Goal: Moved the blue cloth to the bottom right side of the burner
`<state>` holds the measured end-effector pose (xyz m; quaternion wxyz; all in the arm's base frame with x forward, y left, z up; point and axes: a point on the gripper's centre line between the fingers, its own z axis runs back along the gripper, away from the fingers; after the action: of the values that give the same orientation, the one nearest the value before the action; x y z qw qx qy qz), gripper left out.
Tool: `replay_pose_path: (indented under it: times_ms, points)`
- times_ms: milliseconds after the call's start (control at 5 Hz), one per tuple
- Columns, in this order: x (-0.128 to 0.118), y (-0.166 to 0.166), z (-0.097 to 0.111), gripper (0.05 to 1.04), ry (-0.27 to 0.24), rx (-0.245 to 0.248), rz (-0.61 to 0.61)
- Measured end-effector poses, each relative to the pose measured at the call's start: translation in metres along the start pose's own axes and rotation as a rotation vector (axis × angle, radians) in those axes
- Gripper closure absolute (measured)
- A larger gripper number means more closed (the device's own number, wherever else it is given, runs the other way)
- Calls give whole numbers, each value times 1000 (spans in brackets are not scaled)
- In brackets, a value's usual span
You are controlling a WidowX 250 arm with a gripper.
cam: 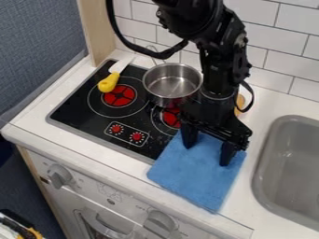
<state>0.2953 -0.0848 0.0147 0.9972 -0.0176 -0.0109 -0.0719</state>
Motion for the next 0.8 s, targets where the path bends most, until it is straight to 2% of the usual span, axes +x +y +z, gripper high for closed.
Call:
replay_pose_path:
  times_ms: [200, 400, 600, 800]
  points:
    - [-3, 3, 1, 84, 24, -2, 59]
    - [-2, 20, 18, 85, 4, 15, 129]
    - [-3, 24, 37, 84, -20, 12, 114]
    - [-6, 26, 46, 84, -24, 25, 73]
